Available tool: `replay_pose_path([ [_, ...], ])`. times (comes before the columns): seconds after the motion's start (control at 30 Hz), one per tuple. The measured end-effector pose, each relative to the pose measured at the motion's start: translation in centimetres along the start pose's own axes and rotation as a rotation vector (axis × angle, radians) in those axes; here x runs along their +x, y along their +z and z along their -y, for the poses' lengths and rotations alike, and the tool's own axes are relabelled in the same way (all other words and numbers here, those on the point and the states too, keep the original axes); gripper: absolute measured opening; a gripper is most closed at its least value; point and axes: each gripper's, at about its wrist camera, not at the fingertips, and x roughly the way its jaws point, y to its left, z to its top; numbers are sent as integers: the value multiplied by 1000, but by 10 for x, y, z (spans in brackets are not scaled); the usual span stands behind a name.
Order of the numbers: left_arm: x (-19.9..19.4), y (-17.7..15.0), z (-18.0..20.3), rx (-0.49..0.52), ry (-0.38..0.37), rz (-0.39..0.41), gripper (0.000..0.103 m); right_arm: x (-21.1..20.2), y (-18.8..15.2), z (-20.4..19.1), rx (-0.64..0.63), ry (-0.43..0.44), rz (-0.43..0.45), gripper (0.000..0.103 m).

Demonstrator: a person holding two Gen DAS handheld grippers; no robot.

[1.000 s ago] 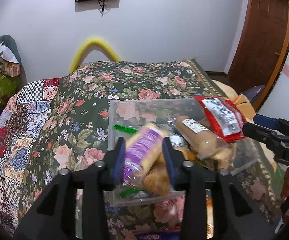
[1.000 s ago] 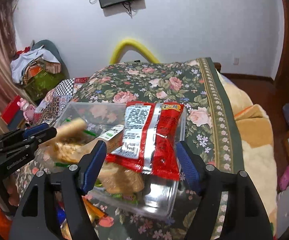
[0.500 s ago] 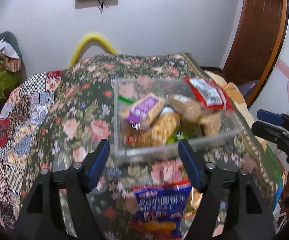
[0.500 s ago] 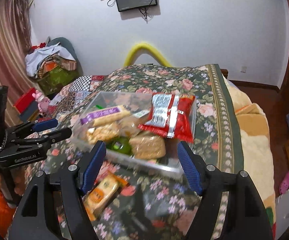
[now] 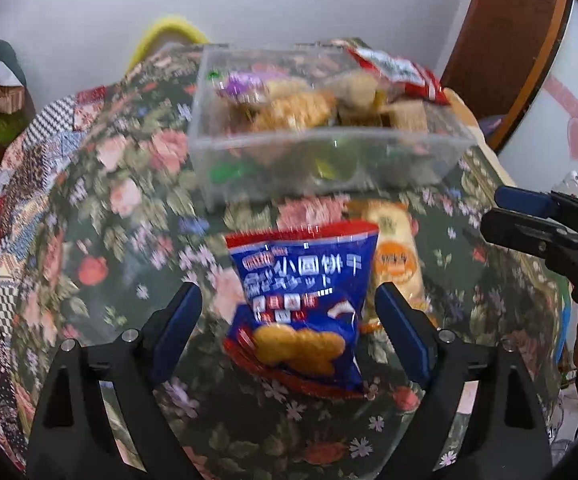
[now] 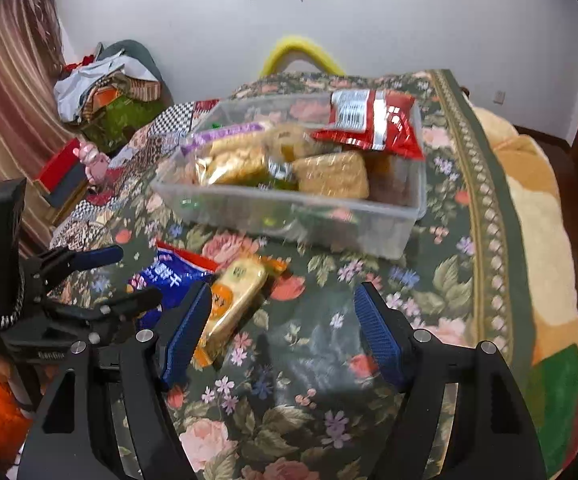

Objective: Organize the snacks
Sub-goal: 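Grasp the blue biscuit bag with the left tool while the right tool grasps the orange-labelled bread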

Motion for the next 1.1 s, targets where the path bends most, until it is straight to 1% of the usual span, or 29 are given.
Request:
replay_pose_path([
  [0.1,12,-4,-6,-27,7,-27,89,8,0,-4,-1,10,-27,71],
  [0.23,16,-9,-19,-97,-38,-22,89,19,-1,-11,-7,18,-48,71],
  [0.37,16,-10,-31,-133,-3,7,89,36,-2,-17,15,57,-81,71],
  [0.47,19,-9,-43,-174,0,12,89,47,-3,-21,27,73,-104,71],
  [0.57,21,-10,-50,-203,-21,19,82,56,-3,-26,22,76,-122,71],
  [0.63,21,-12,-52,-212,-45,24,74,61,-4,-30,4,75,-133,71],
  [0.67,20,-12,-52,-211,-54,28,73,63,-4,-30,-2,77,-137,71],
  [0.73,18,-12,-52,-202,-48,36,69,68,-6,-31,-10,70,-145,71],
  [0.77,17,-12,-50,-193,-39,40,68,67,-7,-31,-19,63,-138,68],
  [0.83,16,-11,-47,-174,-29,45,62,63,-7,-30,-37,46,-134,50],
  [0.87,14,-11,-45,-164,-22,47,61,63,-7,-29,-40,48,-134,46],
  [0.9,13,-10,-43,-157,-16,49,60,60,-8,-26,-45,50,-131,39],
  [0.93,11,-10,-41,-148,-11,52,58,59,-8,-24,-46,50,-130,36],
  [1.0,8,-11,-38,-144,-17,53,58,53,-10,-19,-44,40,-121,35],
  [1.1,3,-12,-35,-140,-17,57,57,47,-12,-15,-48,22,-109,31],
])
